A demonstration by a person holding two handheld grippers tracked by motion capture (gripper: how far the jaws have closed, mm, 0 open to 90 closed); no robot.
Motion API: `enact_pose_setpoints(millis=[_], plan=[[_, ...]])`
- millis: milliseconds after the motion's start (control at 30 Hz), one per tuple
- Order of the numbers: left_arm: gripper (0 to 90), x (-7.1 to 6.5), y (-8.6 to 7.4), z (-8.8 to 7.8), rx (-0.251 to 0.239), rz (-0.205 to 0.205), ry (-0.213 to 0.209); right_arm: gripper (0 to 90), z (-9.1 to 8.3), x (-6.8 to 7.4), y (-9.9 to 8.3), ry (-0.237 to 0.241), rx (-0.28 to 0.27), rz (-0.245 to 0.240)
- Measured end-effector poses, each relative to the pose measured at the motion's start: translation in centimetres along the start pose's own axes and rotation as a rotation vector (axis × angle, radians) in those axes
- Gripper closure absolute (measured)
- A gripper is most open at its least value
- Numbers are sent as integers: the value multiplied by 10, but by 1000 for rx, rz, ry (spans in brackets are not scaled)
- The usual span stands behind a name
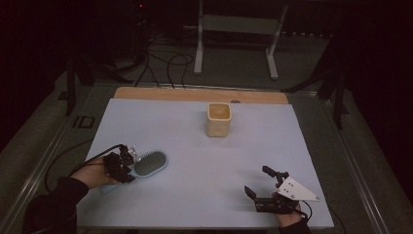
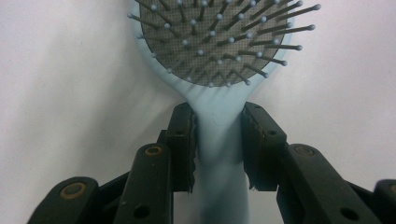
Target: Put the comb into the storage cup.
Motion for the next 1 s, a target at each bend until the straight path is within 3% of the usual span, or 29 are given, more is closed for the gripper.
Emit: enact_pose_setpoints(millis=[300,400,533,633,700,767,933,1000], plan=[[699,-3,1,0,11,-4,21,93,0,0,0,1,2,-1],[701,-3,-1,0,-22,-6,28,93,1,0,0,0,3,-1],[701,-6,-1,-1,-82,-11,81,93,1,-1,-1,0,3,-1],[702,-6,1,-4,-131,-23,80,93,1,-1,-1,-2,5,1],[702,-6,1,-4,-131,-23,80,93,1,-1,-1,-3,5,-3],[702,-7,6,-10,-196,-31,69,93,1,-1,-1,-4,4,-1],[702,-9,13,-16,-234,-25,71,93,0,-1,0,-5,1,4],[702,-11,19,-21,-286,-25,58,93,0,-1,0,-3,1,4]])
Point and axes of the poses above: each handheld gripper's, and its own axes: z roughly forward along the jaws, y roughly out of its top, x roughly to its left, the point moved 4 cm from there along z, roughly forward along the jaws, and after that the axes turned 7 degrees about z, right-handed, at the moved point
